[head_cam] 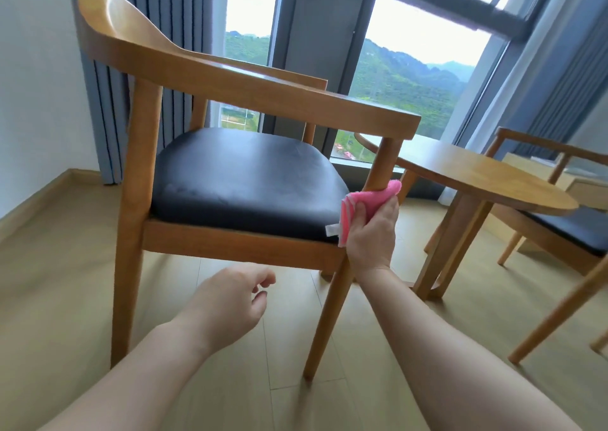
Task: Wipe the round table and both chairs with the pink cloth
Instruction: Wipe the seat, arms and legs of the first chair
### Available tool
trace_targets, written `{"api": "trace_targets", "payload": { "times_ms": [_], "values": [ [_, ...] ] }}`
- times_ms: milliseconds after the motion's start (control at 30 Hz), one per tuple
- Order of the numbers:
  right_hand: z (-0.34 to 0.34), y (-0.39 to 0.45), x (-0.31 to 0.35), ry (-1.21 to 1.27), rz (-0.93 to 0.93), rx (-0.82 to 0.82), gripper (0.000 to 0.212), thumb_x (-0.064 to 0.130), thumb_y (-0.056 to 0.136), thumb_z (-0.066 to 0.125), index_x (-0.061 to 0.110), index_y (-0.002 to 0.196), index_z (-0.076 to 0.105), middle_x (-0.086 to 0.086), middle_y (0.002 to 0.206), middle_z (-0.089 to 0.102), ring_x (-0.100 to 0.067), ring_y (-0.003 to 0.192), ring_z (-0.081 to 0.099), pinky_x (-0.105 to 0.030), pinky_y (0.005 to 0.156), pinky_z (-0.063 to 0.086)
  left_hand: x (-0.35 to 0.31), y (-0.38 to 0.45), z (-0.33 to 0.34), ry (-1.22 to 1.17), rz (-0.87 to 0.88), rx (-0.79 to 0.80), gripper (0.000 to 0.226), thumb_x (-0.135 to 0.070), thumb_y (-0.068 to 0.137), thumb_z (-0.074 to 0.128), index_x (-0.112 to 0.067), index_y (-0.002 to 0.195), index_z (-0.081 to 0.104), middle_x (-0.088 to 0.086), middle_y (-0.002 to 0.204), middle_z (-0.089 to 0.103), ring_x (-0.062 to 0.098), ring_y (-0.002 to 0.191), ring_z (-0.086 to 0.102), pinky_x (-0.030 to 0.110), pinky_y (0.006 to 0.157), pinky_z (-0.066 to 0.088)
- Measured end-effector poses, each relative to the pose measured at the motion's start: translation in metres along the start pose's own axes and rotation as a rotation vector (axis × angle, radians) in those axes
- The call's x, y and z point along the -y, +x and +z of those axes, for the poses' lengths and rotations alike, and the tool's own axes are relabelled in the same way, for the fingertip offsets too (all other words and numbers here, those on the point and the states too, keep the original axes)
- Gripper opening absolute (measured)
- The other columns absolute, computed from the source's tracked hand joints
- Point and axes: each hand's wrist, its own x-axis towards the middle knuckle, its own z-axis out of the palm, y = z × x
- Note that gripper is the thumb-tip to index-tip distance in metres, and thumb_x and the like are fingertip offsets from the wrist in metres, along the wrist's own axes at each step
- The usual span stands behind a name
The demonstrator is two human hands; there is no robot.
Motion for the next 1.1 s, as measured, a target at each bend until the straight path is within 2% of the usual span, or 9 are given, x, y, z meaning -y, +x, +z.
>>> {"api": "trace_targets", "payload": {
  "times_ms": [133,200,267,500,633,700,800,933,1100],
  "values": [
    [-0.005,0.04,0.031,-0.033,-0.022,-0.063,0.07,0.039,0.095,0.054,0.006,0.149,0.022,-0.009,0.138,0.048,-0.026,0.122,0.052,-0.03,0.096,0.045,-0.003,0.003,-0.01,-0.033,0.003,-0.03,0.024,-0.016,0.088,0.058,-0.026,0.109,0.066,-0.021,0.09,0.057,0.004,0.086,0.059,0.018,0.079,0.051],
    [-0.008,0.059,0.043,-0.057,-0.005,-0.094,0.065,0.036,0.096,0.053,0.004,0.146,0.027,-0.011,0.136,0.05,-0.028,0.121,0.053,-0.031,0.095,0.043,-0.003,0.006,-0.016,-0.044,0.006,-0.062,0.022,-0.016,0.088,0.059,-0.026,0.105,0.066,-0.021,0.089,0.059,0.003,0.084,0.06,0.013,0.073,0.048],
    [-0.008,0.071,0.05,-0.073,0.026,-0.109,0.059,0.036,0.096,0.052,0.004,0.142,0.032,-0.012,0.133,0.052,-0.029,0.118,0.055,-0.034,0.092,0.044,-0.003,0.009,-0.021,-0.055,0.01,-0.079,0.02,-0.015,0.088,0.059,-0.026,0.102,0.067,-0.019,0.088,0.062,0.002,0.082,0.06,0.011,0.07,0.047],
    [-0.008,0.066,0.046,-0.078,-0.021,-0.112,0.057,0.035,0.098,0.049,0.002,0.142,0.033,-0.013,0.13,0.054,-0.029,0.115,0.056,-0.035,0.092,0.046,0.003,0.007,-0.026,-0.066,-0.009,-0.083,0.02,-0.014,0.087,0.058,-0.024,0.101,0.067,-0.013,0.087,0.065,0.005,0.08,0.06,0.025,0.074,0.055],
    [-0.008,0.059,0.039,-0.032,-0.012,-0.08,0.054,0.034,0.099,0.048,0.007,0.143,0.032,-0.01,0.128,0.055,-0.027,0.113,0.057,-0.037,0.092,0.047,0.006,0.006,-0.023,-0.06,-0.018,-0.051,0.021,-0.014,0.088,0.058,-0.023,0.105,0.067,-0.012,0.089,0.064,0.006,0.081,0.06,0.023,0.074,0.055],
    [-0.008,0.051,0.033,-0.009,0.003,-0.059,0.054,0.034,0.099,0.047,0.008,0.143,0.032,-0.009,0.127,0.055,-0.026,0.113,0.056,-0.036,0.093,0.047,0.006,0.005,-0.021,-0.057,-0.021,-0.04,0.021,-0.014,0.089,0.058,-0.024,0.105,0.067,-0.013,0.088,0.063,0.005,0.08,0.06,0.02,0.074,0.054],
    [-0.005,0.034,0.018,0.038,0.024,-0.018,0.054,0.038,0.098,0.047,0.011,0.143,0.032,-0.006,0.125,0.055,-0.021,0.11,0.058,-0.031,0.089,0.051,0.008,0.005,-0.02,-0.052,-0.043,-0.021,0.022,-0.014,0.089,0.057,-0.025,0.106,0.066,-0.012,0.089,0.064,0.007,0.081,0.061,0.025,0.076,0.055],
    [0.002,0.005,-0.006,0.094,0.082,0.044,0.059,0.045,0.098,0.043,0.017,0.147,0.026,0.002,0.128,0.053,-0.012,0.108,0.055,-0.011,0.079,0.043,0.014,0.002,-0.016,-0.037,-0.086,0.008,0.022,-0.015,0.089,0.057,-0.026,0.105,0.066,-0.011,0.088,0.064,0.007,0.081,0.061,0.028,0.076,0.055],
    [0.007,-0.031,-0.042,0.153,0.167,0.139,0.063,0.052,0.096,0.04,0.027,0.149,0.018,0.014,0.131,0.045,-0.006,0.113,0.048,-0.018,0.088,0.043,0.018,-0.002,-0.008,-0.003,-0.098,0.05,0.021,-0.013,0.088,0.057,-0.024,0.104,0.067,-0.009,0.089,0.064,0.007,0.082,0.06,0.031,0.077,0.055]
  ]
}}
